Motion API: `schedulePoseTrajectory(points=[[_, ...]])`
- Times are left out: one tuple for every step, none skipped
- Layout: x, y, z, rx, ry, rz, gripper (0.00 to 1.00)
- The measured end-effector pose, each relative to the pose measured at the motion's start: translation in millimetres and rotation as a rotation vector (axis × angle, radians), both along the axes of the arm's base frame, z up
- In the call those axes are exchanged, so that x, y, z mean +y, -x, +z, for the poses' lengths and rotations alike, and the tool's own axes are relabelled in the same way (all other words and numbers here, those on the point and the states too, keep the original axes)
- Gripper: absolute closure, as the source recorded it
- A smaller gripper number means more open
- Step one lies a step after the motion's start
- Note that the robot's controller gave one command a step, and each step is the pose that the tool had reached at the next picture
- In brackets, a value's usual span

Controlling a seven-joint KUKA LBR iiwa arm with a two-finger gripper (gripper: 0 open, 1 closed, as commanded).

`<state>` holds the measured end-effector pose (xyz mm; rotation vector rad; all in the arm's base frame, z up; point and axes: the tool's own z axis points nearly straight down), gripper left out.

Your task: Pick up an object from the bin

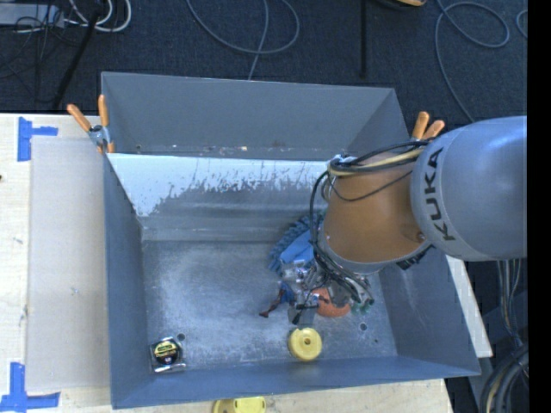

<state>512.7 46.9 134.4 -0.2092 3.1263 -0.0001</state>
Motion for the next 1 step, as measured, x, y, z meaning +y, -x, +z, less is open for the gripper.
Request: schedulePoseTrajectory(points=[[-18.6,20.1,-10.5,0.018,0.0,0.008,1.0]])
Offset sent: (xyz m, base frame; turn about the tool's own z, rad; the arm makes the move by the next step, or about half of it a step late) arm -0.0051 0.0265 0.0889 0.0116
